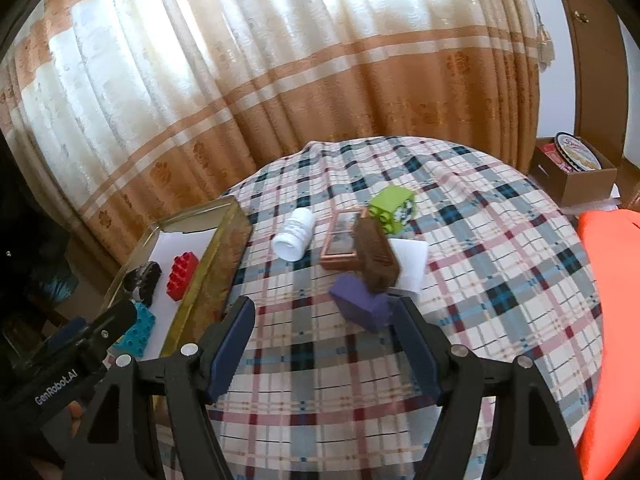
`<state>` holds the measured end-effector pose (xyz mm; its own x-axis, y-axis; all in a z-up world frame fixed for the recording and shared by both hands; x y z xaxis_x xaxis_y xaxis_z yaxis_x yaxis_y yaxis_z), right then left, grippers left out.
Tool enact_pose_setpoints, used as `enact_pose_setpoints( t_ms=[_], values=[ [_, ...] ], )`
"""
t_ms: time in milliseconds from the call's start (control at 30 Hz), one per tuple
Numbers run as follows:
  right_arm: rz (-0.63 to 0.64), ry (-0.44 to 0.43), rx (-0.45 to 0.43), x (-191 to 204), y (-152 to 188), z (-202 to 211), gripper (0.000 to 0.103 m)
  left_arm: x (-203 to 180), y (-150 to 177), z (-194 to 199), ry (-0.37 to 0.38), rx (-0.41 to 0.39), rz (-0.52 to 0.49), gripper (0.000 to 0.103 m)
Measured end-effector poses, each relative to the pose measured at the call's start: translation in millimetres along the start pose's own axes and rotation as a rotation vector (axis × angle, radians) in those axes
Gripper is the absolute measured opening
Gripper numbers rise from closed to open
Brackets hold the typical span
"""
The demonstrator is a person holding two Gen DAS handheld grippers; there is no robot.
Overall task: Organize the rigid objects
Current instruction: 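Withdraw both tools from the tray toward the remaining table objects, then reach for and grasp the purple cube with the left tool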
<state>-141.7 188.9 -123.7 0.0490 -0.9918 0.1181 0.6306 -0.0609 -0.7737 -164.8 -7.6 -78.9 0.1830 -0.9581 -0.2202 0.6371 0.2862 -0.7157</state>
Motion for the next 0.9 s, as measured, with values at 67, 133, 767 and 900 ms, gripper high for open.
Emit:
enact_pose_setpoints(
  t_ms=[67, 133, 767, 900],
  values=[
    [-0.007, 0.005, 0.000, -5, 1, 1, 0.074, -5, 2, 0, 0.005, 0.002, -0.006, 0.102],
    [-0.015, 0.010, -0.001, -10, 2, 3, 0.074, -10, 5, 0, 0.009, 0.006, -0.013, 0.102],
    [-0.115, 0.119, 0.008, -84, 24, 15, 0.074, -63, 41, -5, 0.087, 0.068, -0.098, 0.102],
    [-0.134, 0.156, 0.001, -104, 26, 19, 0.074, -79, 53, -8, 0.133, 0.108, -0.107, 0.102]
  ],
)
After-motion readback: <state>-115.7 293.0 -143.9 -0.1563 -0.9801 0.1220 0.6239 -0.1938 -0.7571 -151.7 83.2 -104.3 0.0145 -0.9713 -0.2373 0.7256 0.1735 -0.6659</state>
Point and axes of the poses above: each gripper's, at about its wrist camera, not at the fingertips, and z roughly against the way its jaws point, x to its left, y to its underside, the point moved 8 cm from there along -z, roughly the way its jaws point, and after that the axes turned 15 degrees about z, right-handed, at the moved point
